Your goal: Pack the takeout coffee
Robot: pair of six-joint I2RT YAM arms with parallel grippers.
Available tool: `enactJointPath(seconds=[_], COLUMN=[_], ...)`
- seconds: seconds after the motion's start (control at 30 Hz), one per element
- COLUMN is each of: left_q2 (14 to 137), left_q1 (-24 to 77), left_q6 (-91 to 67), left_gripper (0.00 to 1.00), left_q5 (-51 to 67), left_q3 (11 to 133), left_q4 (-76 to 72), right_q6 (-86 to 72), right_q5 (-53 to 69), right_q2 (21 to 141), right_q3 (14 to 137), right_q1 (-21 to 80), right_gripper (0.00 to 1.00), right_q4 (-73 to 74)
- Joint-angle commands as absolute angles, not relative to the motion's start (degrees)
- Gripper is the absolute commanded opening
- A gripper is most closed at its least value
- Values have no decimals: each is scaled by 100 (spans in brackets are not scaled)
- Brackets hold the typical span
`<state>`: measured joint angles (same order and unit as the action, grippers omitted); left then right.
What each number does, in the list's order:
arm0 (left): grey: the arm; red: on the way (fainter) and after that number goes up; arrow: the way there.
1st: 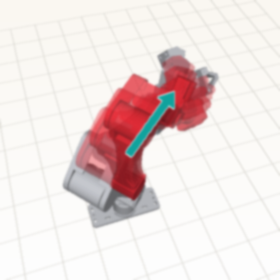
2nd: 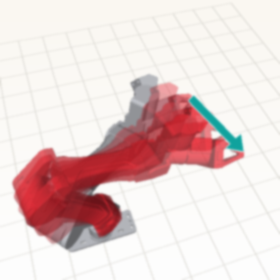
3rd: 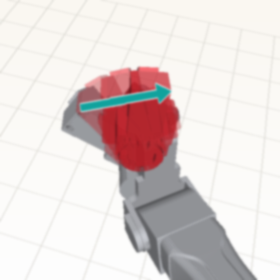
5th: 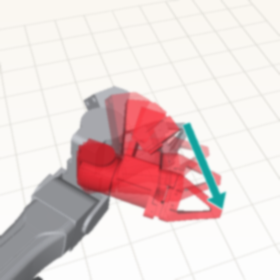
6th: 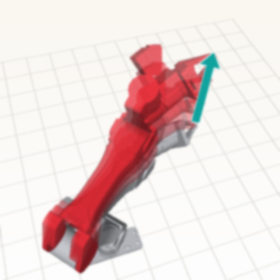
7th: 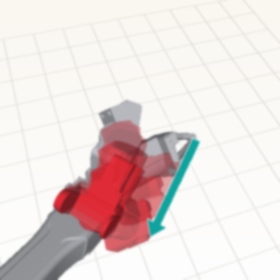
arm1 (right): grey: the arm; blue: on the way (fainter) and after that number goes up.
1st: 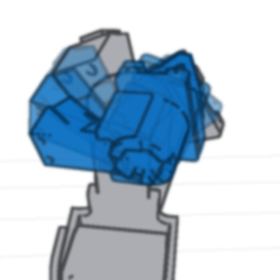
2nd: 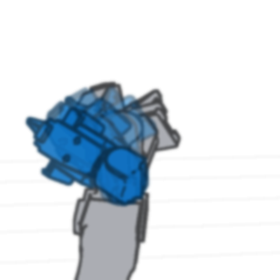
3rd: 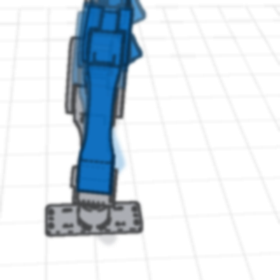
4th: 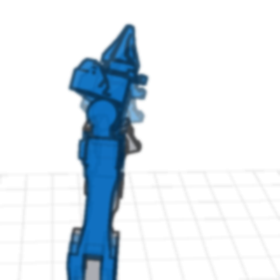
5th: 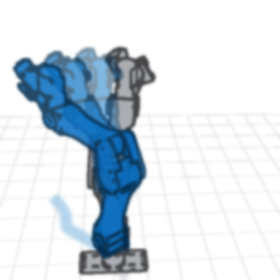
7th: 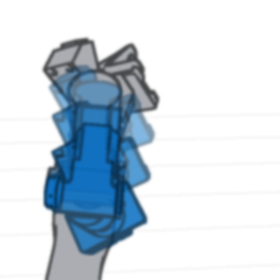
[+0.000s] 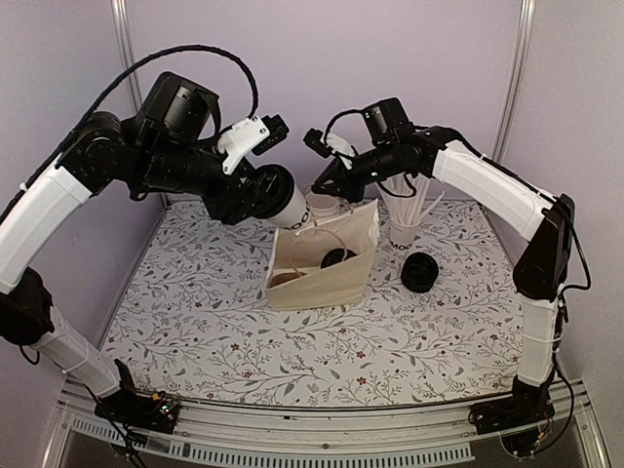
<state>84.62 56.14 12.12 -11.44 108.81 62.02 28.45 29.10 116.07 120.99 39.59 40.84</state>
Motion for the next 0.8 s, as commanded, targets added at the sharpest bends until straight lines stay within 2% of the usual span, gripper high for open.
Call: enactJointPath(seconds=[0.0,0.27,0.43,0.53,0.67,0.77], left_q2=[8568,8598,8557,8558,8587,8595], left_q1=[5693,5805,5813,5815,5813,5812], left_q6=[1589,1820,1915,1904,1805,1743], left_gripper=[41,40,41,41,42,42], left_q5=[-1266,-2036,-2023,-1987,-1600,-1499], left_q3=[11049,11370,11415,11305,11200,11094], left_q4=[5942,5756,5661,5688,5819,5869], right_q6=[2642,2528,2440,2408,2415,2456], right_q5=[2744,2659,2689,2698,2787,2793], right_q2=[11842,12006,12033,11891,11531,11260], right_q3=[12321,12391,12405,12427,12415,12393], right_q1=[3867,3841,3833,3833,3833,3832], right_gripper=[6,9,16,26,50,55], right_q4=[3659,3436,3392,3405,3523,3623])
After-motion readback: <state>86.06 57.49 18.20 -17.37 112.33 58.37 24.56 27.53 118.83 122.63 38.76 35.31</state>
